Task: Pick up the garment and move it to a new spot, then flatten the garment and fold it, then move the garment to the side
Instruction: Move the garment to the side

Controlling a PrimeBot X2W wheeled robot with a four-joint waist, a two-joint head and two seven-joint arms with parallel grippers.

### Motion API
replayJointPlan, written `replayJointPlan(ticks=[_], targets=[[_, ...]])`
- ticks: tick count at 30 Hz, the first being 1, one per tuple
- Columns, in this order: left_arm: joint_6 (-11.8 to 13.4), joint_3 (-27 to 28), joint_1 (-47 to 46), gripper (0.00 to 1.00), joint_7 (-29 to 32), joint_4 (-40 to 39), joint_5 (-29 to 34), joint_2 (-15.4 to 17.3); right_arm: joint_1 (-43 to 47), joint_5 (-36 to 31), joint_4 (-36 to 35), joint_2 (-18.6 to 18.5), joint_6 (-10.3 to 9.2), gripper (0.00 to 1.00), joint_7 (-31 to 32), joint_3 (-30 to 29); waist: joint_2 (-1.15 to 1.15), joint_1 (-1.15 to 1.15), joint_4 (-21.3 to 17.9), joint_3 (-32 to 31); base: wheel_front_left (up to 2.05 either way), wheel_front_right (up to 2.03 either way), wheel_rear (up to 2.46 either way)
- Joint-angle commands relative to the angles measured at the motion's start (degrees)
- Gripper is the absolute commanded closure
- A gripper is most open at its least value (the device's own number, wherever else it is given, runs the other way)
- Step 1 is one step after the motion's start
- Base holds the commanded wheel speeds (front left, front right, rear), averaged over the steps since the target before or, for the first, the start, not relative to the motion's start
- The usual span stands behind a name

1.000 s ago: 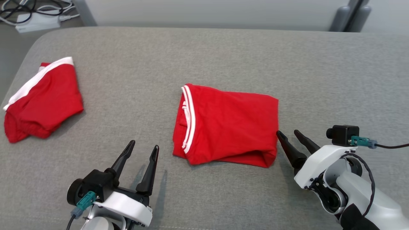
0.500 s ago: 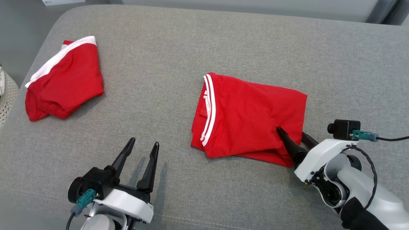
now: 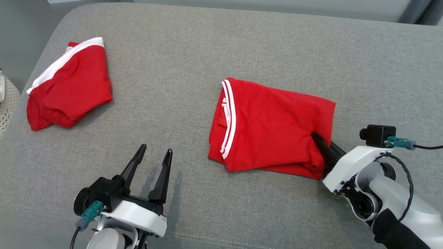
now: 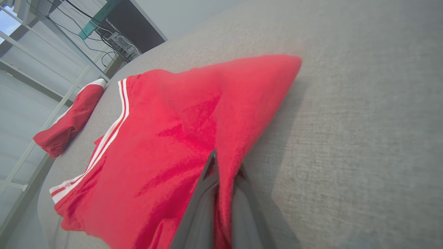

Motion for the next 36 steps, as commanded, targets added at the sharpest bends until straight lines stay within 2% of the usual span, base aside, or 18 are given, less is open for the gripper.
replayJointPlan(ticks=[1, 10, 13, 24, 25, 36], targets=[[-0.4, 2.3, -1.8, 0.00, -0.3, -1.6, 0.0, 1.1, 0.7, 0.6, -0.5, -0.9, 0.00, 1.00, -1.0, 0.4, 0.00, 0.00, -0.5, -0.4, 0.00, 0.00, 0.00], [-0.4, 2.1, -1.6, 0.00, -0.3, -2.2, 0.4, 1.4, 1.9, 1.5, -0.7, -1.1, 0.00, 1.00, -2.2, 1.0, 0.00, 0.00, -3.7, -1.9, 0.00, 0.00, 0.00], [-0.4, 1.9, -1.3, 0.00, -0.3, -2.5, 0.4, 1.7, 2.2, 1.3, -0.9, -0.5, 0.00, 1.00, -2.5, 1.6, 0.00, 0.00, -6.0, -2.6, 0.00, 0.00, 0.00], [-0.4, 0.1, -2.0, 0.00, -0.3, -3.1, 0.5, 3.8, 3.4, 1.3, -0.4, 1.9, 0.00, 1.00, -2.9, 3.9, 0.00, 0.00, -17.2, -4.2, 0.00, 0.00, 0.00], [-0.4, 0.1, -2.1, 0.00, -0.3, -3.4, 0.6, 4.1, 3.9, 1.5, -0.4, 2.2, 0.00, 1.00, -3.0, 4.2, 0.00, 0.00, -19.2, -4.4, 0.00, 0.00, 0.00], [-0.4, -0.3, -1.4, 0.00, -0.3, -3.8, 0.3, 4.6, 5.6, 1.8, -0.9, 3.7, 0.00, 1.00, -3.1, 6.6, 0.00, 0.00, -30.3, -5.1, 0.00, 0.00, 0.00]])
